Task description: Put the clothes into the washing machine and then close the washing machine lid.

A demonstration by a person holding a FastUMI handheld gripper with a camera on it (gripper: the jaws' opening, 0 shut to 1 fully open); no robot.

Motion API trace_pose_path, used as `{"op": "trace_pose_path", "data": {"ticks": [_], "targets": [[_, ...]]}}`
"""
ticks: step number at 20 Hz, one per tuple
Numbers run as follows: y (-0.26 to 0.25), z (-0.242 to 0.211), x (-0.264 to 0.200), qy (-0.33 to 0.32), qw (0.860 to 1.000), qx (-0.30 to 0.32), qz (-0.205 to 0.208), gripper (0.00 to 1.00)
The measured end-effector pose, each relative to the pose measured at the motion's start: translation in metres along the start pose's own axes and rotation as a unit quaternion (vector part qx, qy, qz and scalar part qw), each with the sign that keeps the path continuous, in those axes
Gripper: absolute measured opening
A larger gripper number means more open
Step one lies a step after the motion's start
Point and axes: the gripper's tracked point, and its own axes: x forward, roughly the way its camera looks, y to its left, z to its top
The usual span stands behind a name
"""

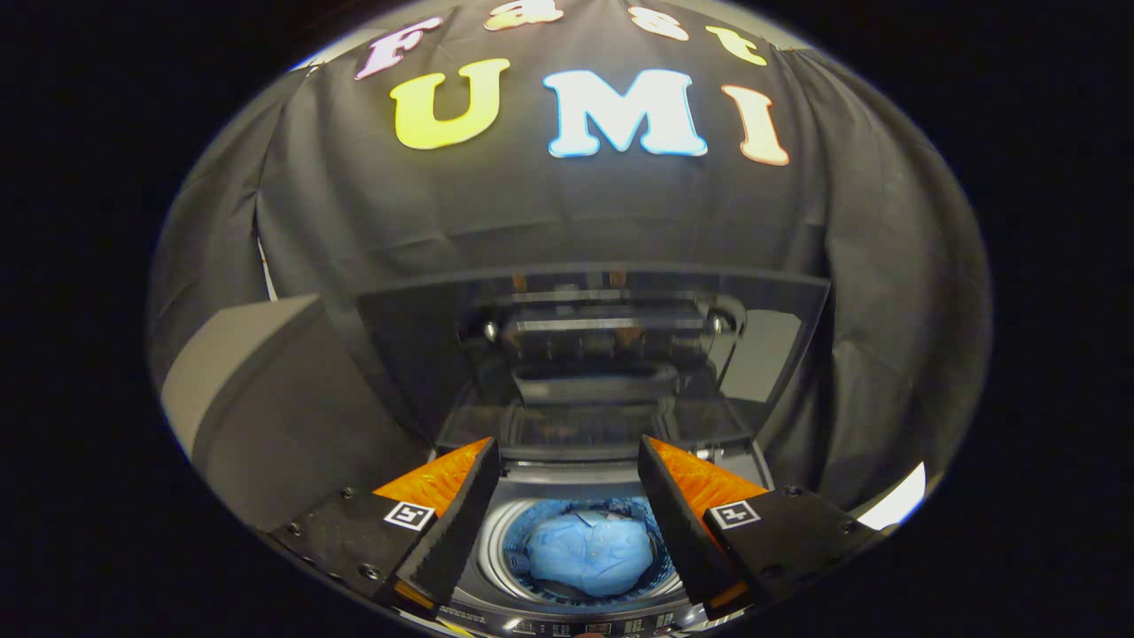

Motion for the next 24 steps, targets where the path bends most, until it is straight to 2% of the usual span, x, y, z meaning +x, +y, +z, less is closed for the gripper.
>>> {"op": "trace_pose_path", "data": {"ticks": [7, 12, 15, 19, 24], "targets": [[0.008, 0.114, -0.029, -0.103, 0.994, 0.005, 0.023, 0.96], [0.007, 0.165, -0.001, -0.129, 0.990, 0.038, 0.030, 0.96], [0.003, 0.163, 0.035, -0.100, 0.993, 0.062, 0.020, 0.96], [0.004, 0.155, 0.076, -0.062, 0.997, 0.034, 0.004, 0.98], [0.006, 0.135, 0.109, -0.022, 0.999, 0.035, -0.003, 0.98]]}}
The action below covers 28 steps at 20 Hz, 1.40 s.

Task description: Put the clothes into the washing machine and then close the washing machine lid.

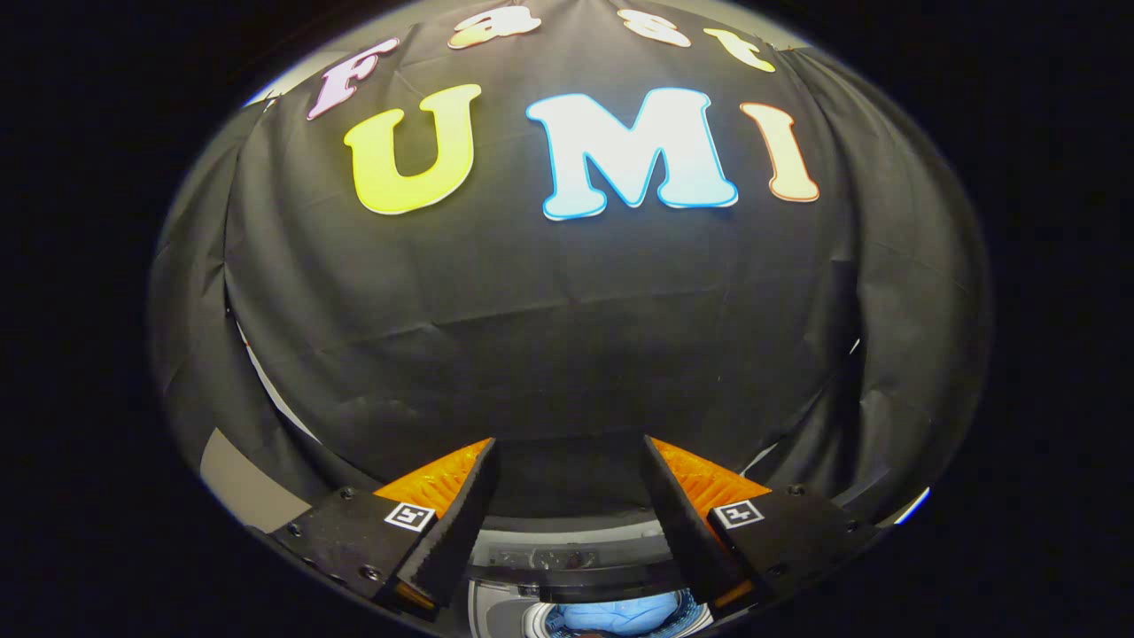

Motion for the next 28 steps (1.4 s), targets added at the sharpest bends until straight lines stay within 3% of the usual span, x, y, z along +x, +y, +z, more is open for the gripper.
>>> {"op": "trace_pose_path", "data": {"ticks": [7, 15, 28], "targets": [[0.000, -0.034, 0.017, 0.057, 0.998, -0.019, -0.007, 0.98], [0.000, -0.040, 0.013, 0.068, 0.996, -0.059, -0.007, 0.98], [0.003, -0.047, -0.023, -0.012, 0.998, -0.064, 0.000, 0.98]]}}
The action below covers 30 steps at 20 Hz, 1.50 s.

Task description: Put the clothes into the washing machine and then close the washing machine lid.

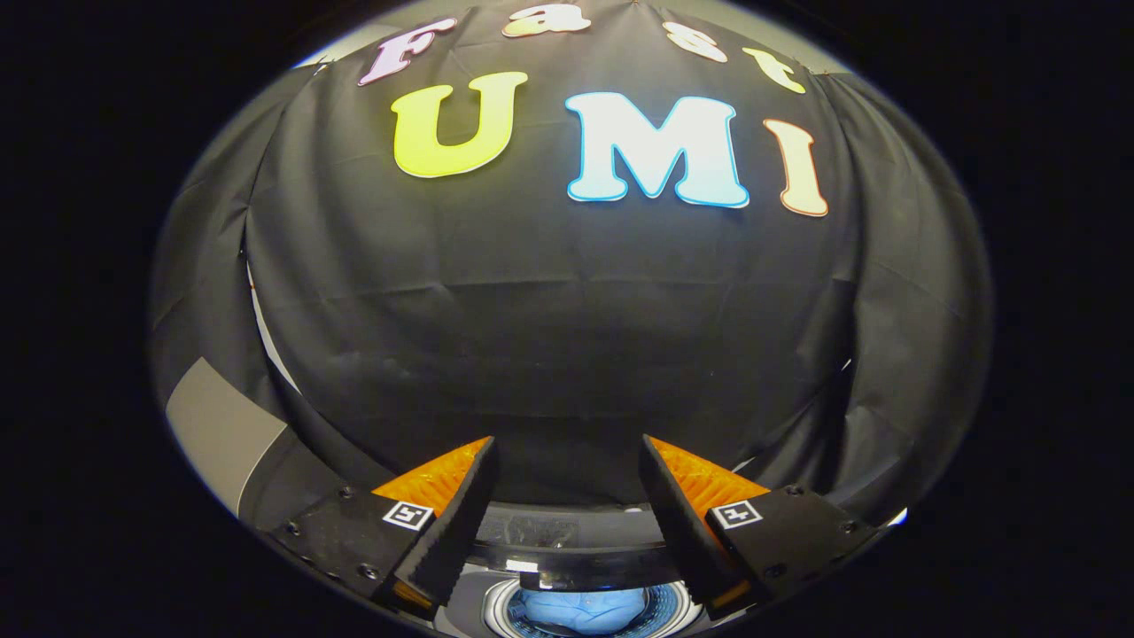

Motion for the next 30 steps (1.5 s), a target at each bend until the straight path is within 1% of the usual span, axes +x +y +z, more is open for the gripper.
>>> {"op": "trace_pose_path", "data": {"ticks": [5, 10, 12, 16, 19, 23, 25, 27, 29, 30], "targets": [[0.000, -0.004, -0.011, -0.025, 1.000, 0.000, -0.002, 0.98], [0.000, -0.009, -0.019, -0.034, 0.999, -0.002, -0.003, 0.98], [0.001, -0.008, -0.023, -0.050, 0.999, -0.004, -0.001, 0.98], [0.001, -0.020, -0.038, -0.063, 0.998, -0.004, -0.002, 0.98], [0.002, -0.035, -0.057, -0.076, 0.997, -0.001, -0.005, 0.98], [0.004, -0.085, -0.091, -0.078, 0.997, 0.005, -0.008, 0.98], [0.009, -0.133, -0.108, -0.053, 0.999, 0.012, -0.002, 0.98], [0.006, -0.176, -0.132, -0.036, 0.999, 0.022, -0.007, 0.98], [0.006, -0.201, -0.163, -0.039, 0.999, 0.028, -0.005, 0.98], [0.006, -0.206, -0.180, -0.048, 0.998, 0.026, -0.004, 0.98]]}}
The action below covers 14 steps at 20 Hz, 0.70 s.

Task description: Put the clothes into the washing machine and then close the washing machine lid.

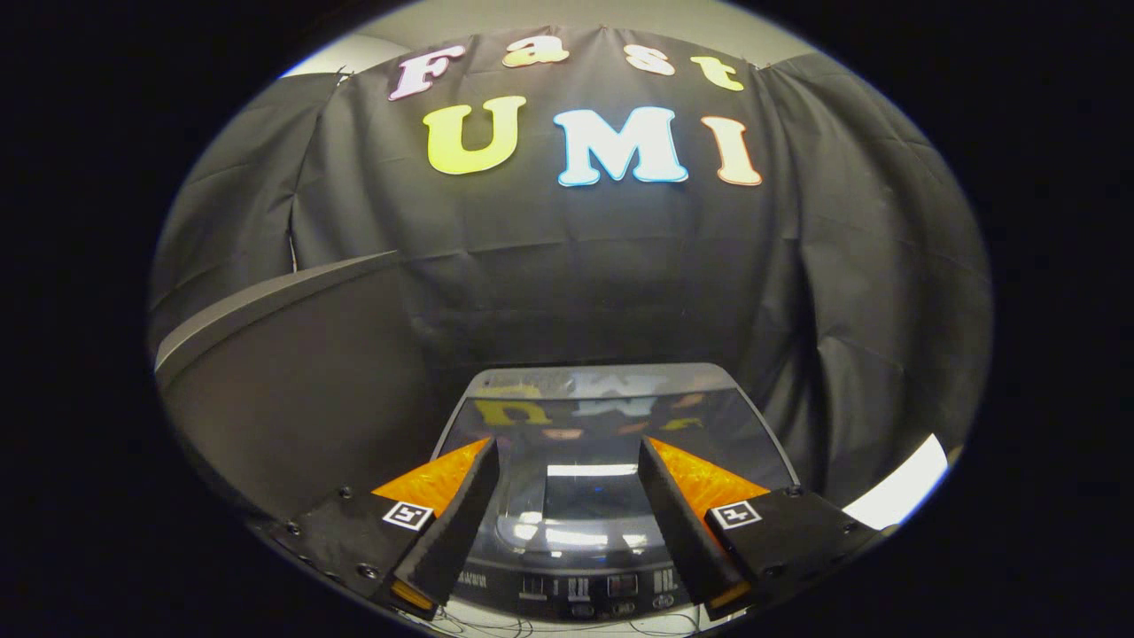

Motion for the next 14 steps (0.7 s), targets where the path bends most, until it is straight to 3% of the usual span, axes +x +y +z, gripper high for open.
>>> {"op": "trace_pose_path", "data": {"ticks": [9, 14], "targets": [[0.021, -0.025, -0.181, -0.067, 0.997, -0.028, 0.039, 0.97], [0.045, -0.009, -0.279, -0.119, 0.991, -0.013, 0.052, 0.97]]}}
